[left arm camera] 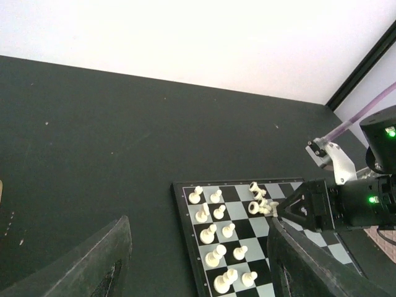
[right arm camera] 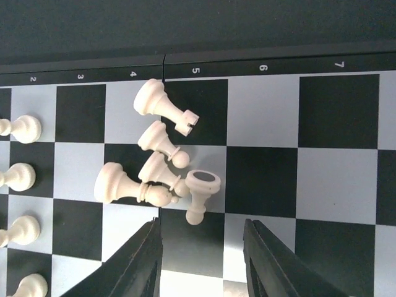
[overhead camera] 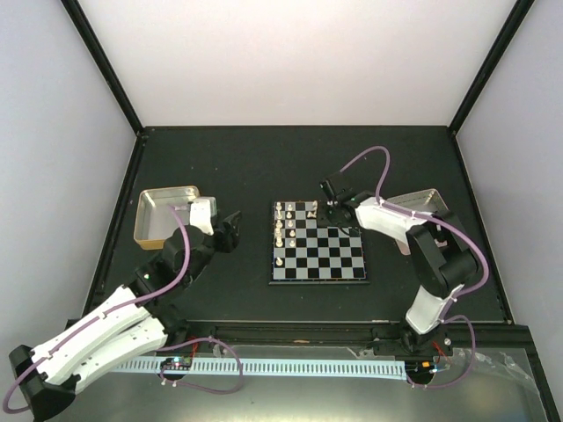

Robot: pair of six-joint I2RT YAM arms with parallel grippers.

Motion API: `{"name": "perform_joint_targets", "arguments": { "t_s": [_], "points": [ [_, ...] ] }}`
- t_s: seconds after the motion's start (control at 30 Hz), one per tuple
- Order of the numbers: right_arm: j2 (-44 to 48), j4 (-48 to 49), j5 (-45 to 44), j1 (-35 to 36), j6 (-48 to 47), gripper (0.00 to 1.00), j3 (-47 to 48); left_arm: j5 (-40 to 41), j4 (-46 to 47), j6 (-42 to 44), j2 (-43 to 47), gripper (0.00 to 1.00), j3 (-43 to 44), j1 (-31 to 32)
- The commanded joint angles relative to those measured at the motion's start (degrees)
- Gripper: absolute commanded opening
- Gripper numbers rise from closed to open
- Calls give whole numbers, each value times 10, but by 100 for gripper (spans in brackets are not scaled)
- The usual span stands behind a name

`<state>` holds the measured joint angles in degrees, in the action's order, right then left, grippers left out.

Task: Set up the chess pieces on the board
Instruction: Pick up the chess piece from the chessboard.

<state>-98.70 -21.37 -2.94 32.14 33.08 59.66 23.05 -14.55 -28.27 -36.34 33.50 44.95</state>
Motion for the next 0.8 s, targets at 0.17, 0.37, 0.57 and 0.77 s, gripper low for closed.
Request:
{"name": "perform_joint_targets", "arguments": {
  "t_s": [0.17,0.37,0.57,0.77],
  "points": [
    [-49,-20,-59,-1,-5,35,52,2,-13,-9,8,62,-8,-8],
    [-74,-21,-62,-1,-6,30,64,-3,-7,-17,8,62,-14,-9],
    [-79,-15,-65,-1,-1,28,60,-8,2,-19,6,62,-18,-10],
    [-80,-20,-66,-1,0,18,59,-12,2,-20,3,62,-19,-11]
  ]
}}
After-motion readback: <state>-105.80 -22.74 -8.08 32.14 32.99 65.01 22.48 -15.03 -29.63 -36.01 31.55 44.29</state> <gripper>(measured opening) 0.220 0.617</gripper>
